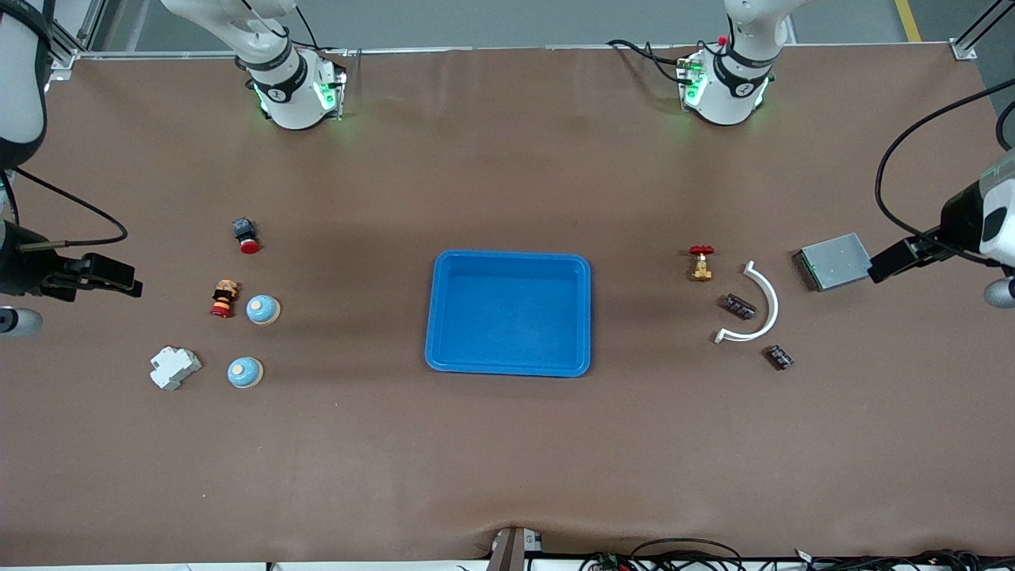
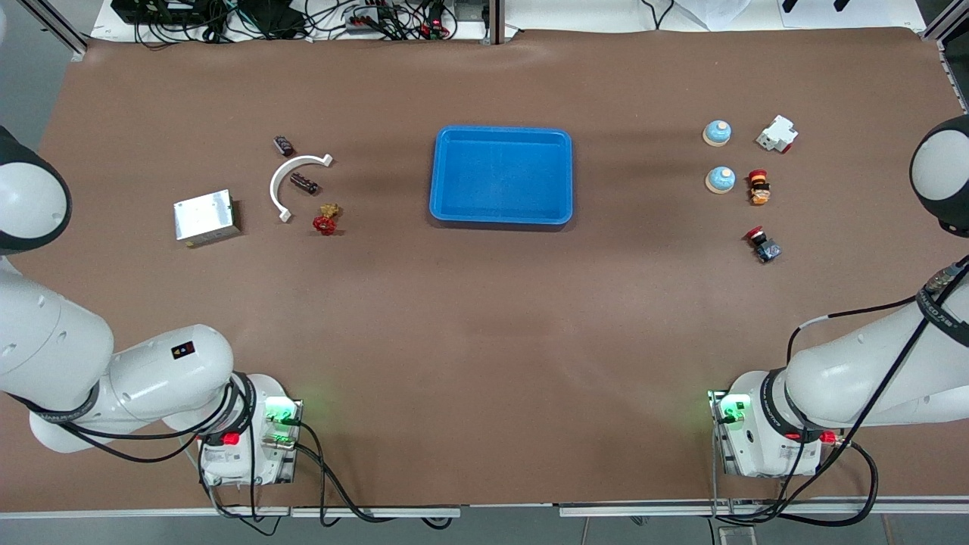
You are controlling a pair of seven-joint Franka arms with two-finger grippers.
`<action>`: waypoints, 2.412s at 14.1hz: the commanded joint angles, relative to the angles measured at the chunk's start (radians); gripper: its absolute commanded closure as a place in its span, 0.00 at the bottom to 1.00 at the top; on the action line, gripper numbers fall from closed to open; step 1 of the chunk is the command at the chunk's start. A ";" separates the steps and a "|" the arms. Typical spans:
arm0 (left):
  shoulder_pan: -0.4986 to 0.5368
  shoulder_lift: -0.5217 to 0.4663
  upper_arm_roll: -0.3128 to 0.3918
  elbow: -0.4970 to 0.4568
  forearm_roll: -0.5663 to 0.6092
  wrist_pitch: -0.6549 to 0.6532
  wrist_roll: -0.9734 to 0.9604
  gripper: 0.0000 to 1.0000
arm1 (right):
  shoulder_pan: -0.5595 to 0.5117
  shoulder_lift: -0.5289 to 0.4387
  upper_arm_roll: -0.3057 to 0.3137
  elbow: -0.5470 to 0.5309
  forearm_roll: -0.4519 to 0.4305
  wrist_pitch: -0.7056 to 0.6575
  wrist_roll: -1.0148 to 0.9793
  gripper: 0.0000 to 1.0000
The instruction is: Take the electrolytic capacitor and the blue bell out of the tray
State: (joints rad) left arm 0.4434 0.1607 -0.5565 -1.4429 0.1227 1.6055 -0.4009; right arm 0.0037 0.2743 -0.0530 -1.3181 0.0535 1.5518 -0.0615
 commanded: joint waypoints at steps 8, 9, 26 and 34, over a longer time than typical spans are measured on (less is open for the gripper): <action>-0.372 -0.148 0.415 -0.034 -0.090 -0.122 0.097 0.00 | -0.007 -0.089 0.019 -0.023 -0.007 -0.067 0.087 0.00; -0.386 -0.150 0.432 -0.037 -0.098 -0.134 0.100 0.00 | -0.013 -0.089 0.031 -0.021 -0.007 -0.076 0.098 0.00; -0.423 -0.208 0.501 -0.054 -0.118 -0.161 0.186 0.00 | -0.080 -0.130 0.094 -0.023 -0.015 -0.068 0.100 0.00; -0.431 -0.202 0.498 -0.057 -0.118 -0.182 0.217 0.00 | -0.062 -0.173 0.091 -0.082 -0.018 -0.053 0.120 0.00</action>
State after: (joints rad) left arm 0.0192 -0.0247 -0.0618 -1.4836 0.0231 1.4351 -0.2036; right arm -0.0576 0.1340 0.0239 -1.3547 0.0457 1.4821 0.0292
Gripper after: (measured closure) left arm 0.000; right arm 0.000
